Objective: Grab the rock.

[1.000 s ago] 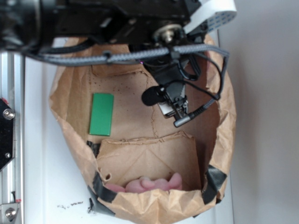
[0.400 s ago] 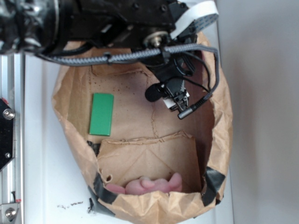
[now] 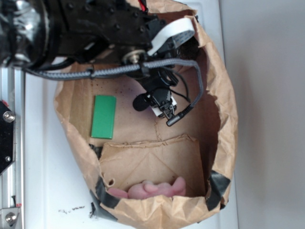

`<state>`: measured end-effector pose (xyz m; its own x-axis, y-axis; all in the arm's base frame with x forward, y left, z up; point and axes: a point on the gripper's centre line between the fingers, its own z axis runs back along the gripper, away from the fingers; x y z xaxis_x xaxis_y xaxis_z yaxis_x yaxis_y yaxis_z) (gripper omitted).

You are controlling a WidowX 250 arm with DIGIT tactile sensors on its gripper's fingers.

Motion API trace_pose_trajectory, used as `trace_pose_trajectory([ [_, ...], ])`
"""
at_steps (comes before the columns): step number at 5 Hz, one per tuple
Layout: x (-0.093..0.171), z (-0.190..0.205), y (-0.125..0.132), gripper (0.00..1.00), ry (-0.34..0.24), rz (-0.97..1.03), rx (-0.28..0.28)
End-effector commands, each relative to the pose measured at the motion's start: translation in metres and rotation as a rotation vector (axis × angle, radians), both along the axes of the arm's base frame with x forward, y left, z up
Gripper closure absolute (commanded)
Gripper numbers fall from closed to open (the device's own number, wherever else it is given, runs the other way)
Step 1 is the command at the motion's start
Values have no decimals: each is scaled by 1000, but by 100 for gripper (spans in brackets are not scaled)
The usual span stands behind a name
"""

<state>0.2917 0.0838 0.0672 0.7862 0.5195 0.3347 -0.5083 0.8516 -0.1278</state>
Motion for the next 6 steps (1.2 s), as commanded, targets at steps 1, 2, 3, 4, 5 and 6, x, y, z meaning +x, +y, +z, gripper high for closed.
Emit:
trace_pose_trajectory([
  [1,25,18,44,0,-62,57,7],
  [2,37,18,55,0,-59,75,15],
  [3,46,18,63,0,-56,85,24],
  [4,50,18,69,0,-67,89,28],
  [5,55,17,75,0,-77,103,27],
  [6,52,15,73,0,-85,96,33],
])
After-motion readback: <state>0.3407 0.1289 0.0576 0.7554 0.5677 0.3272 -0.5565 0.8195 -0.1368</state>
